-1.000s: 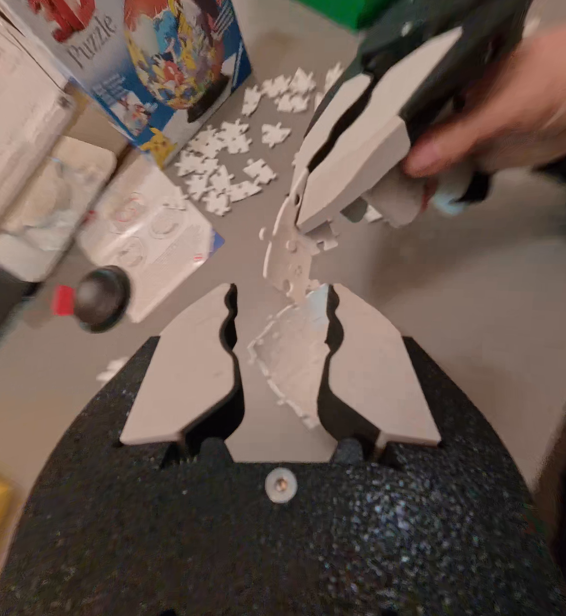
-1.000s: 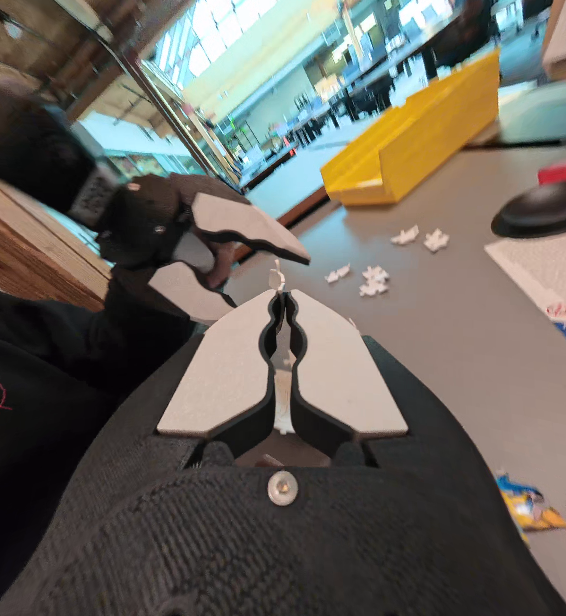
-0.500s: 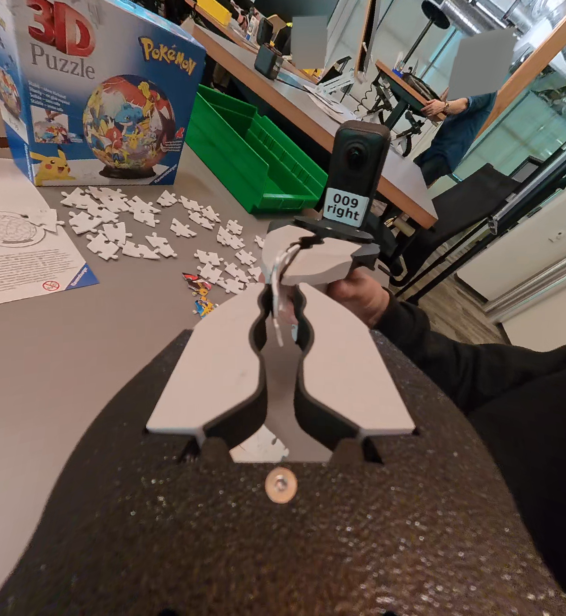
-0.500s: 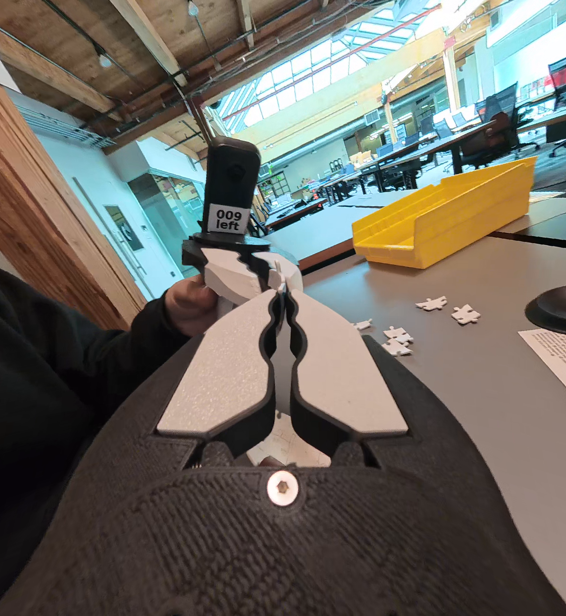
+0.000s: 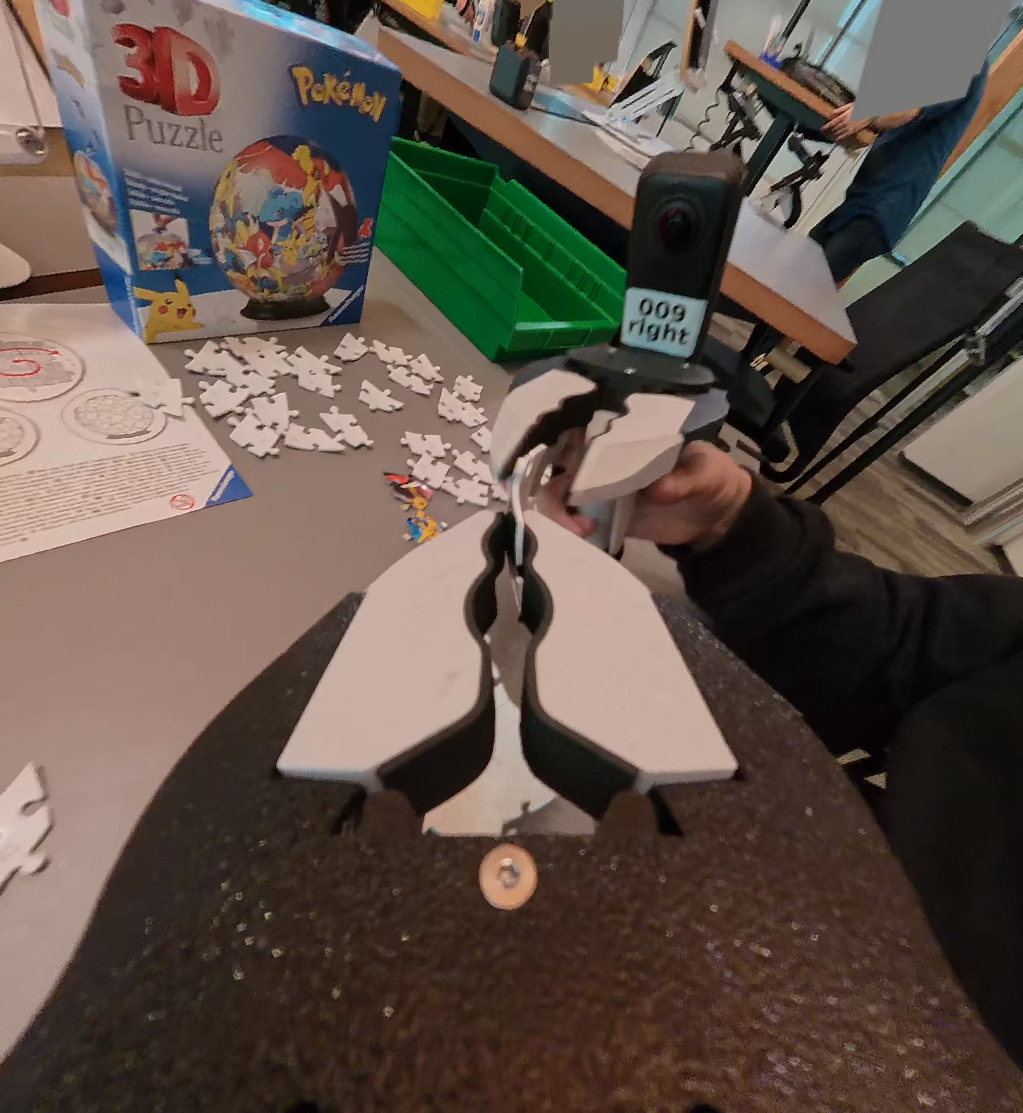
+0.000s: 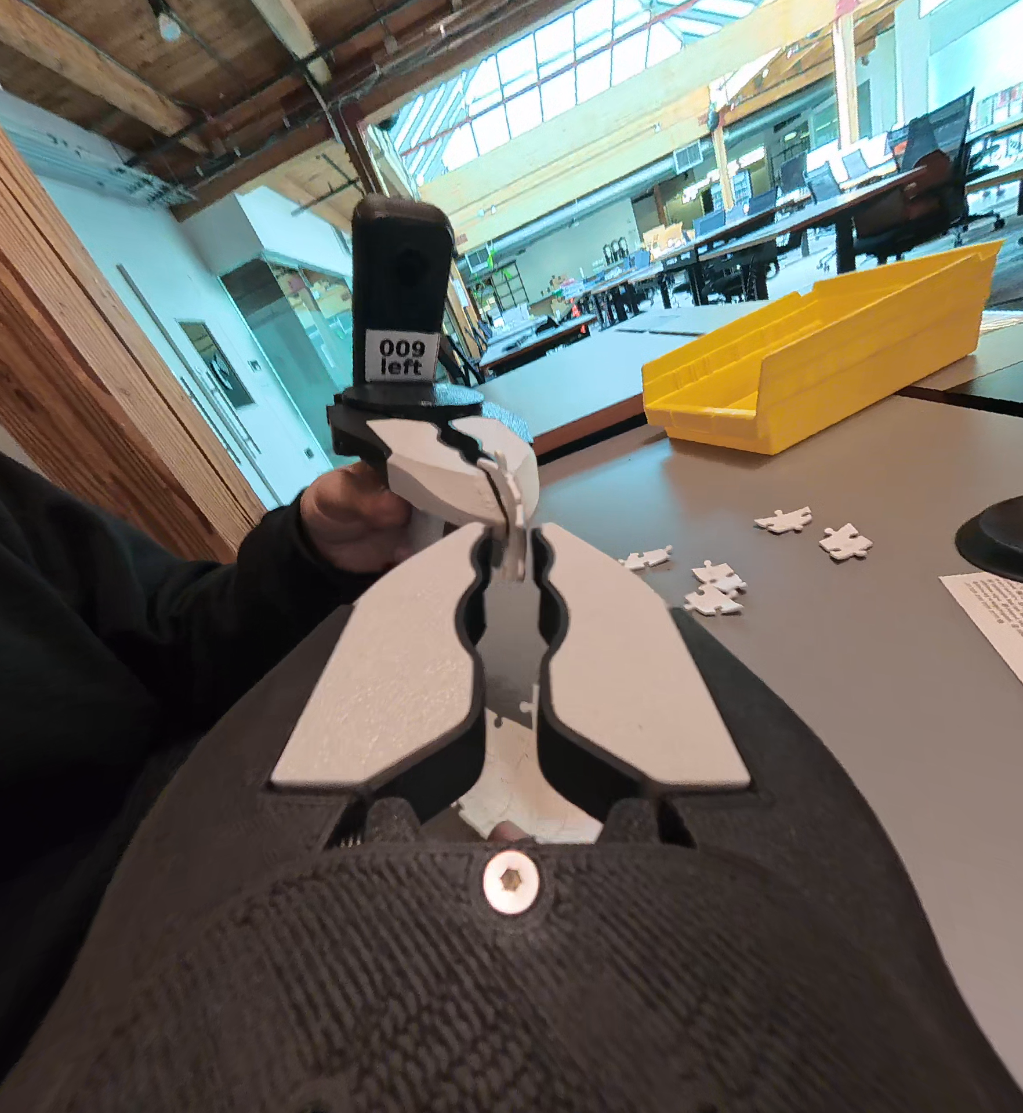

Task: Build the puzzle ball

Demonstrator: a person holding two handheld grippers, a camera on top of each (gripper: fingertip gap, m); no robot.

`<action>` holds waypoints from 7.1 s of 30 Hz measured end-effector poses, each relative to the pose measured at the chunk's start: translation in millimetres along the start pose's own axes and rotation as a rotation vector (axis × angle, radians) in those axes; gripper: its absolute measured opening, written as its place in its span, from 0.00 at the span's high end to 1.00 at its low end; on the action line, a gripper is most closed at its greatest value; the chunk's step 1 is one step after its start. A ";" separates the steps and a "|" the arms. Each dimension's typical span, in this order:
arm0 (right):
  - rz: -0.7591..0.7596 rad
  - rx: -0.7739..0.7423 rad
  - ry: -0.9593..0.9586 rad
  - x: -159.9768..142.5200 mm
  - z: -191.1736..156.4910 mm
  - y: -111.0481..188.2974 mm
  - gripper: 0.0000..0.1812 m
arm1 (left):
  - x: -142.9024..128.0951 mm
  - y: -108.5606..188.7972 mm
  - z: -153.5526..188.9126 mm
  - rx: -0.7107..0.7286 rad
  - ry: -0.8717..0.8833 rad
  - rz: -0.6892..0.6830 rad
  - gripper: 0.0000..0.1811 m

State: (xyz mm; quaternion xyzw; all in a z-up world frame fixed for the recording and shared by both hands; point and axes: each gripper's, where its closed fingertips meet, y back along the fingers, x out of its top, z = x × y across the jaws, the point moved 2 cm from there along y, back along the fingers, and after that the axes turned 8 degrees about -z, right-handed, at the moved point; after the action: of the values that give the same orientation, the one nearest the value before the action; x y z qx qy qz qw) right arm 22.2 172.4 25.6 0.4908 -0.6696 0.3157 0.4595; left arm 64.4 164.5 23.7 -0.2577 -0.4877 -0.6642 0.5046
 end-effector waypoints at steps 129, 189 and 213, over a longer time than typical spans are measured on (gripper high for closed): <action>-0.015 0.074 -0.156 4.0 91.2 -0.4 0.93 | 4.2 -38.1 -79.0 -0.096 -0.097 -0.390 0.99; -0.410 -0.232 -0.253 -82.0 63.3 31.5 0.99 | -75.1 -58.6 -104.4 -0.244 -0.243 -1.070 0.97; -0.604 0.004 -0.157 -80.2 101.4 -23.3 0.99 | -81.7 -47.3 -106.1 -0.353 -0.069 -0.995 0.92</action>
State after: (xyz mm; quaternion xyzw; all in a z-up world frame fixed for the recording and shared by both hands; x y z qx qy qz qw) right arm 21.0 105.8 -87.6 0.6915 -0.5262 0.1272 0.4782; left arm 66.0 103.1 -104.4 -0.0980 -0.4482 -0.8865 0.0610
